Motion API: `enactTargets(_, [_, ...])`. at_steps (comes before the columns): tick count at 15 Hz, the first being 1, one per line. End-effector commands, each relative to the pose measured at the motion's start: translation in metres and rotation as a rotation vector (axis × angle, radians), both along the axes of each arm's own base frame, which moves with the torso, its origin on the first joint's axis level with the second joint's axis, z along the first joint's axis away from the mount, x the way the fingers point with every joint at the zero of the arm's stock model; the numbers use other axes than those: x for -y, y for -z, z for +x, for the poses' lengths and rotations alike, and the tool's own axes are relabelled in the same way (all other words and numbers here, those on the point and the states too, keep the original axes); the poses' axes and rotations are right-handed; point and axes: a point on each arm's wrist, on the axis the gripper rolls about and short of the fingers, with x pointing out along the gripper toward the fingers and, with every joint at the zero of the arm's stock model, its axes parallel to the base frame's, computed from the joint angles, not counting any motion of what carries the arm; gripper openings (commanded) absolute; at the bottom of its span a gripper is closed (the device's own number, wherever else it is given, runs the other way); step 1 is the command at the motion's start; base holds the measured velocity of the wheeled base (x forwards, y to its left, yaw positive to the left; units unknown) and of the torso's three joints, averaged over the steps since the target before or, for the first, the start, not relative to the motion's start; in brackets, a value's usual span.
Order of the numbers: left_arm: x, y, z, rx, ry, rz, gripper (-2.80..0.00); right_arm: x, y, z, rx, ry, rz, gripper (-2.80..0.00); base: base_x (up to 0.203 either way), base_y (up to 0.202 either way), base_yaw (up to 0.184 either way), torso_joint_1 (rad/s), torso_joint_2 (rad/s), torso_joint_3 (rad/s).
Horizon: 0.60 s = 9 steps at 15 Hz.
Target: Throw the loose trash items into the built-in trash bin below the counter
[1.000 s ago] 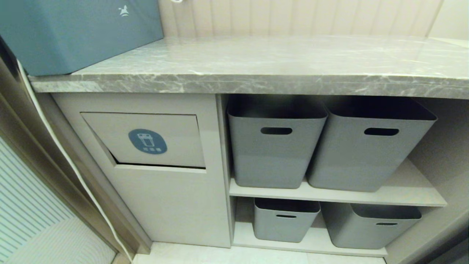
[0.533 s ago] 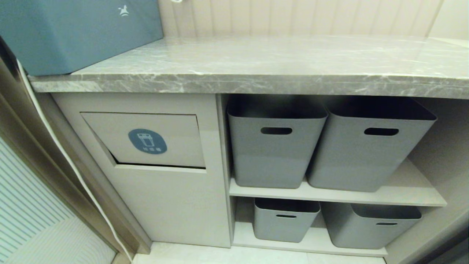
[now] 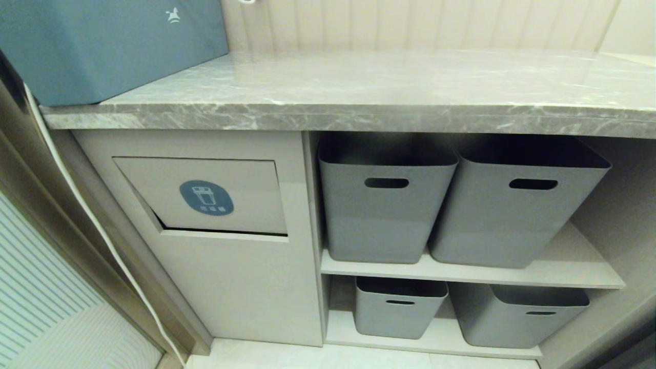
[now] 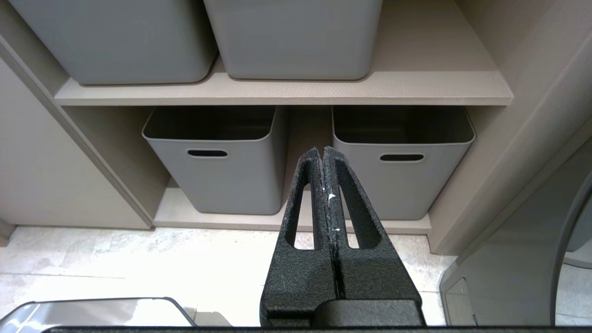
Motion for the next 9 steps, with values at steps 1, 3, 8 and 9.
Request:
enactTargets(1, [-0.0001,0.0011,-0.0008,0.01,0.001,-0.002,-2.8,0.0,0.0,0.0001,-0.002,0.0,0.0,-2.8,0.0,0.0,0.0,0.0,0.0,0.0])
enactTargets(3, [0.0,0.0008,-0.0009,0.011,0.0,-0.002,-2.8,0.0,-0.0001,0.0001,-0.002,0.0,-0.003,-2.8,0.0,0.0,0.0,0.0,0.0,0.0])
enactTargets(8, [0.0,0.0007,-0.0009,0.011,0.001,-0.002,-2.8,0.0002,-0.0001,0.0001,-0.002,0.008,-0.002,-2.8,0.0,0.0,0.0,0.0,0.0,0.0])
enactTargets(9, [-0.0001,0.0011,-0.0008,0.01,0.001,-0.002,-2.8,0.0001,-0.0001,0.0001,-0.001,0.006,0.0,-2.8,0.0,0.0,0.0,0.0,0.0,0.0])
